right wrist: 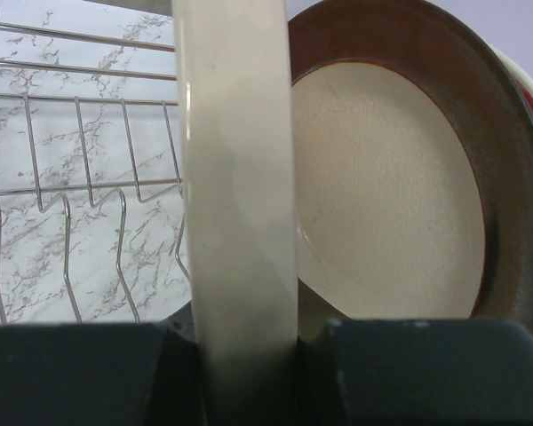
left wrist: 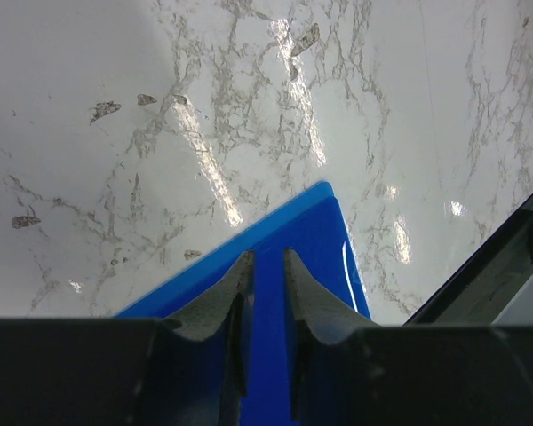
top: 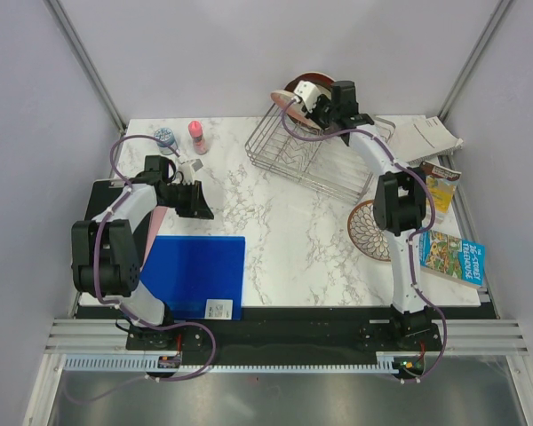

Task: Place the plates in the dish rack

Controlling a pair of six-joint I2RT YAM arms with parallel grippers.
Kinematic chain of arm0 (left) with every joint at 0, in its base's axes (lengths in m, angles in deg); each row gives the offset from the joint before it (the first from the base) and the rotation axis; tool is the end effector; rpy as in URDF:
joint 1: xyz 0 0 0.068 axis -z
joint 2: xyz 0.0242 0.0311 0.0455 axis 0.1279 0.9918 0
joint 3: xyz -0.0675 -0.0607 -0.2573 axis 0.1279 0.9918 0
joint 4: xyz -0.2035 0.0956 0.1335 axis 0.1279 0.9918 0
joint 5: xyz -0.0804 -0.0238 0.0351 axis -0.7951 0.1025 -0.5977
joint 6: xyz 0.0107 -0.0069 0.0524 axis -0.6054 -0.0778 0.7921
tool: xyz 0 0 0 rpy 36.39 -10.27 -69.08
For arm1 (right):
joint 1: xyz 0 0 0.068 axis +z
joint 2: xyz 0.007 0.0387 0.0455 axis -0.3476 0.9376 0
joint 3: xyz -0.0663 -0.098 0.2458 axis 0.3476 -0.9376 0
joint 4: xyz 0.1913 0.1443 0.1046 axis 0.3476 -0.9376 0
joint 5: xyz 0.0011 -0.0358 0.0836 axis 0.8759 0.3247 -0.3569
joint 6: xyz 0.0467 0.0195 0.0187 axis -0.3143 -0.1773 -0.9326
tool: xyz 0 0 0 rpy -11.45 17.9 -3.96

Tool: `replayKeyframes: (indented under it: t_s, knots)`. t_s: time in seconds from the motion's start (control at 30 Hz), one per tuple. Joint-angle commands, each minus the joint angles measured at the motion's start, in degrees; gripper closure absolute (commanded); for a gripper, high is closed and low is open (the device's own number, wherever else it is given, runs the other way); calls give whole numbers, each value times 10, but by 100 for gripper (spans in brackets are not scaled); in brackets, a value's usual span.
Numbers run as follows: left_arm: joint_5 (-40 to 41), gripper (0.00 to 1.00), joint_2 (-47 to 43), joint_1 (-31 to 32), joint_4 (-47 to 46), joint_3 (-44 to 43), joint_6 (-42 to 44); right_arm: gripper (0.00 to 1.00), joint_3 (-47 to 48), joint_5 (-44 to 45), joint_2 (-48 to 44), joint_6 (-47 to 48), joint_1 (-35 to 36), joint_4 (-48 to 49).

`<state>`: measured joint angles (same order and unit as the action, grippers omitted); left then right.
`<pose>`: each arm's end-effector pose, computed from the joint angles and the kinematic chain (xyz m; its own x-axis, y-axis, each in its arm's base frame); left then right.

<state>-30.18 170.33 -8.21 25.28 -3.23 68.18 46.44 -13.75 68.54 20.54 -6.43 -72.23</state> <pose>0.3157 -0.0176 0.2021 -0.8749 0.0798 -0.4777 0.3552 0.7762 -0.5209 0.5443 0.1454 0.2574 0.0364 -0.6707 -0.7408 -0.6379 0.5550 -0.5339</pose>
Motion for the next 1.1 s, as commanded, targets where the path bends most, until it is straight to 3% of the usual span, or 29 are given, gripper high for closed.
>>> replayKeyframes:
  t_s: [0.0,0.13,0.33,0.53,0.63,0.77,0.93,1.07]
  knots:
    - [-8,74,2,2,-5,0,-7,90,-27,116,-7,10,-59,38]
    - [-9,74,5,2,-5,-1,-9,91,-35,74,-15,7,-77,18]
    - [-10,74,8,22,1,0,-4,100,-20,-18,-21,8,-93,-44]
    - [-13,73,9,34,2,8,-2,100,24,-21,1,20,-98,-63]
    - [-12,73,13,40,3,7,-2,92,68,-12,35,4,-98,-66]
    - [-15,73,15,48,3,11,-3,60,99,14,69,-22,-96,-45]
    - [-21,73,14,55,4,16,-3,52,86,15,69,-28,-97,-17]
    - [-24,73,15,62,4,16,-3,35,55,9,43,-30,-97,8]
